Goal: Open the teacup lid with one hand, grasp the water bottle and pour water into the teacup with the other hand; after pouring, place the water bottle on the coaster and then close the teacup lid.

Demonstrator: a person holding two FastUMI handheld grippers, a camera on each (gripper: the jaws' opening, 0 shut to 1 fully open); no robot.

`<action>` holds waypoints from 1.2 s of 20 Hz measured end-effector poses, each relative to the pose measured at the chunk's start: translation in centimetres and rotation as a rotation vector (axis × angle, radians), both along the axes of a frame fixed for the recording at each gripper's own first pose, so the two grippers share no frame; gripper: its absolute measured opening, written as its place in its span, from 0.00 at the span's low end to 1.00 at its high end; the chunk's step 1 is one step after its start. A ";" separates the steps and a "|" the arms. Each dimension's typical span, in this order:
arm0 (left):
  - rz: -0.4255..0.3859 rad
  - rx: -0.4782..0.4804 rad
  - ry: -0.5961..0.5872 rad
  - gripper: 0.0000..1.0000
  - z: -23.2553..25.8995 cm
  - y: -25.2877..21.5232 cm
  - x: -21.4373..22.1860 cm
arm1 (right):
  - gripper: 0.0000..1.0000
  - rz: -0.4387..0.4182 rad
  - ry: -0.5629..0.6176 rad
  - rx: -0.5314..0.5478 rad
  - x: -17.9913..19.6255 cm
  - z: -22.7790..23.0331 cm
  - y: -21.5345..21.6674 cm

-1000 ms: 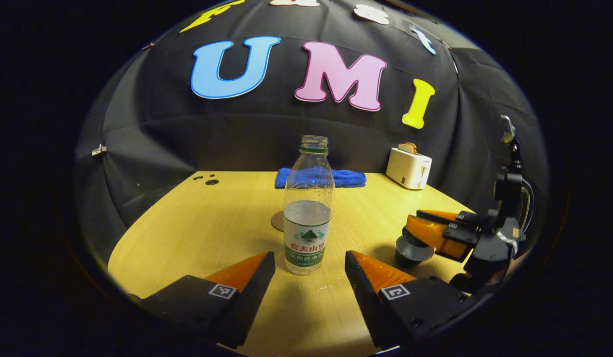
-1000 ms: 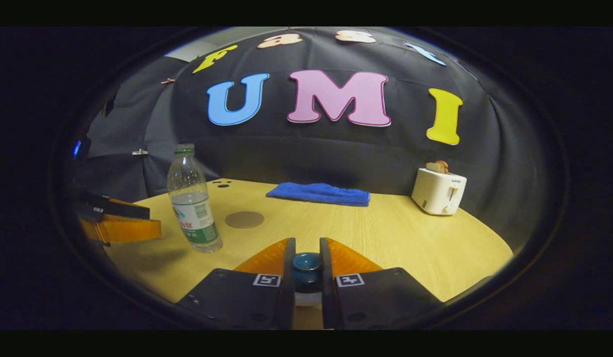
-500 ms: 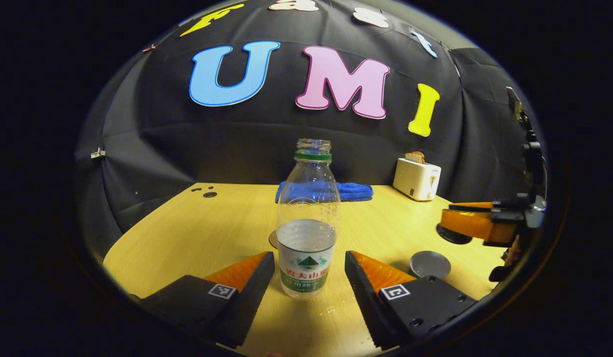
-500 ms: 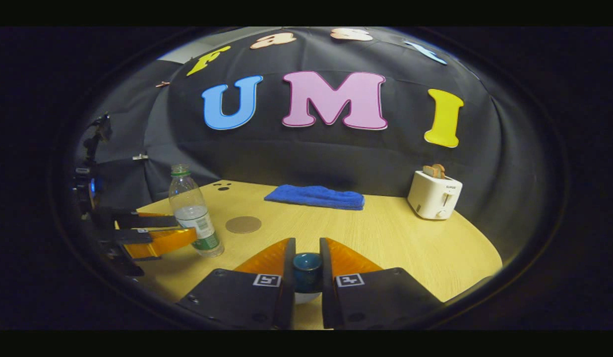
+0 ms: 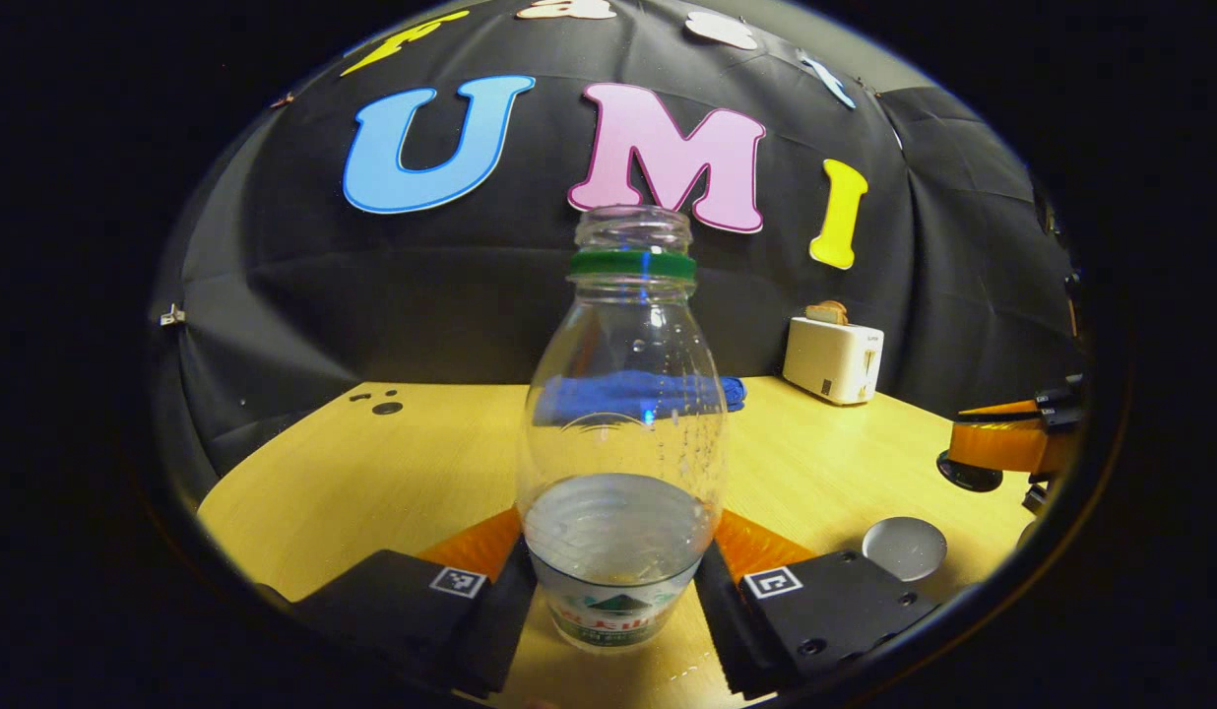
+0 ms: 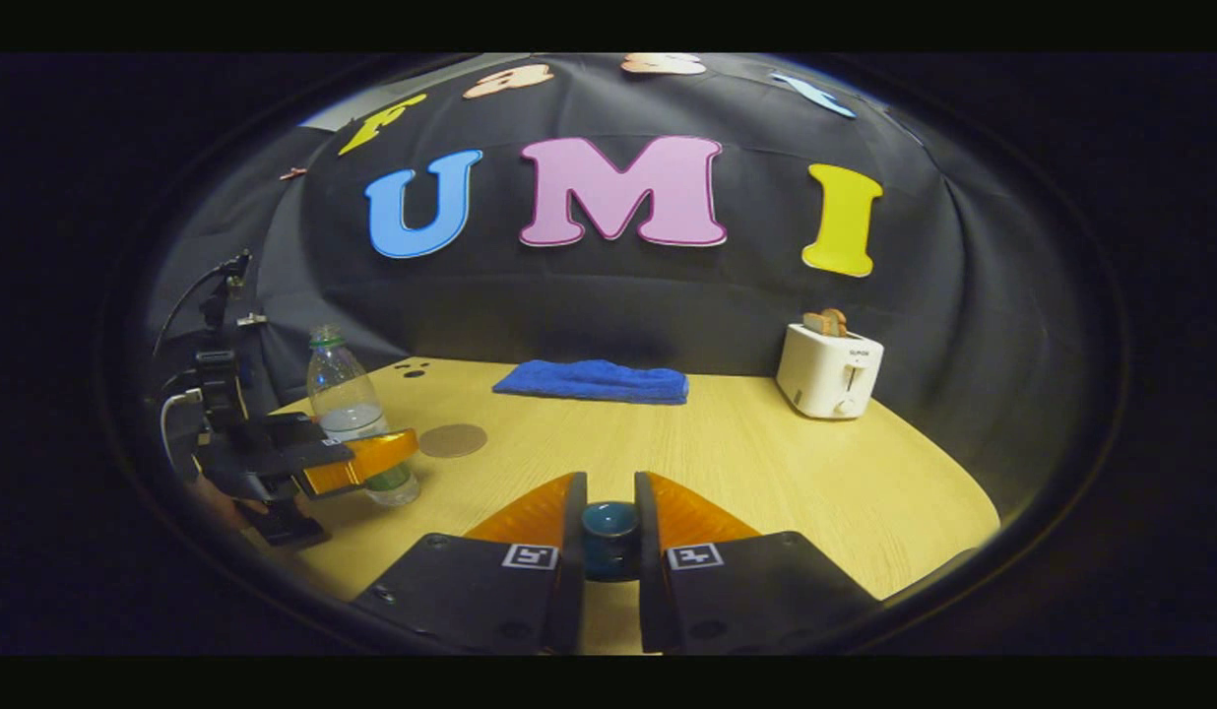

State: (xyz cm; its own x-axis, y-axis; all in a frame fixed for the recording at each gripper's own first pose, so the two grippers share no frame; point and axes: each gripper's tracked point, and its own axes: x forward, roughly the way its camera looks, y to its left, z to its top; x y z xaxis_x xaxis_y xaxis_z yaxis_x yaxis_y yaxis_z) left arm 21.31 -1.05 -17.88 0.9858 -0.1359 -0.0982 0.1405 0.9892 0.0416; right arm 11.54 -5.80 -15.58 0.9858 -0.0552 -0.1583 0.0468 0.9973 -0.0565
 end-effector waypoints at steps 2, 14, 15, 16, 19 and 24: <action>0.004 0.027 0.018 0.76 0.0 -0.1 0.1 | 0.28 -0.007 0.005 0.006 -0.1 -0.5 -0.3; -0.120 0.755 -0.015 0.73 1.7 -2.6 -1.1 | 0.29 -0.056 -0.018 0.082 -4.4 -0.4 -3.2; -0.143 0.797 -0.017 0.74 1.2 -3.3 -1.0 | 0.28 -0.055 -0.015 0.078 -4.8 -0.6 -3.3; -0.169 0.842 -0.011 0.74 0.6 -3.5 -1.2 | 0.28 -0.058 -0.012 0.069 -5.2 -0.8 -3.6; -0.243 0.946 0.016 0.73 -1.5 -4.2 -1.2 | 0.28 -0.070 -0.010 0.051 -6.5 -1.2 -4.4; -0.330 1.171 0.023 0.73 -2.7 -4.2 -0.8 | 0.28 -0.114 -0.009 0.053 -8.2 -1.8 -5.6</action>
